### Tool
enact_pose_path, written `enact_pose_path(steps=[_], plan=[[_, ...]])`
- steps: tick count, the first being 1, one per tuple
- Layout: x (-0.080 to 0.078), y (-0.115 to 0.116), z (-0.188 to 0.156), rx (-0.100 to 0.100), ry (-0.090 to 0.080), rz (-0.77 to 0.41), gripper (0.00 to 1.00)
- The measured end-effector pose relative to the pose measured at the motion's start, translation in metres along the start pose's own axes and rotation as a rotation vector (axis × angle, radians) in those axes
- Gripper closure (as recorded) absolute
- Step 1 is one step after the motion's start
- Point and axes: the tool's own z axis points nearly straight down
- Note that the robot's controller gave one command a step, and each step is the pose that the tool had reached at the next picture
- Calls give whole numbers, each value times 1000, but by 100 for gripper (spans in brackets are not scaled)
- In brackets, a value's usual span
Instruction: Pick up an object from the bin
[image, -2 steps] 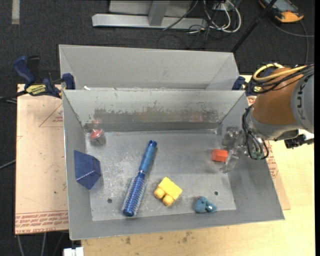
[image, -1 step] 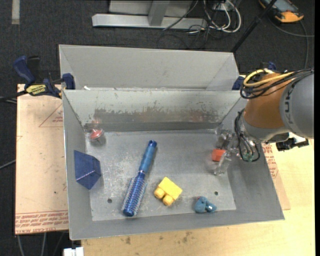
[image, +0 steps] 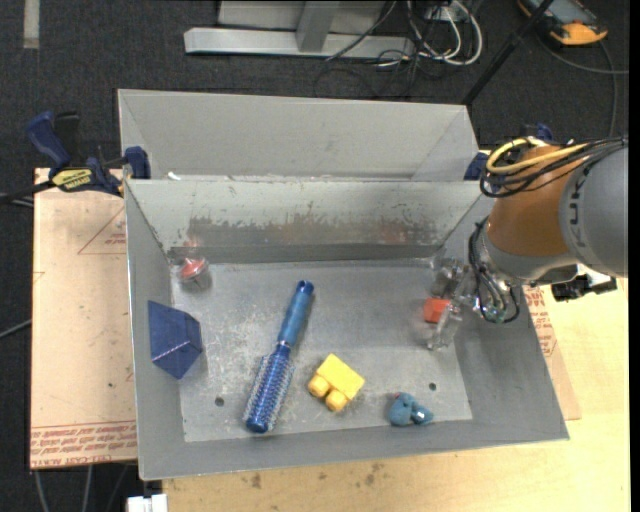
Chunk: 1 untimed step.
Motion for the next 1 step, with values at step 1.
enact_pose_path(steps=[1], plan=[[0, 1, 0, 0, 0, -1, 100]])
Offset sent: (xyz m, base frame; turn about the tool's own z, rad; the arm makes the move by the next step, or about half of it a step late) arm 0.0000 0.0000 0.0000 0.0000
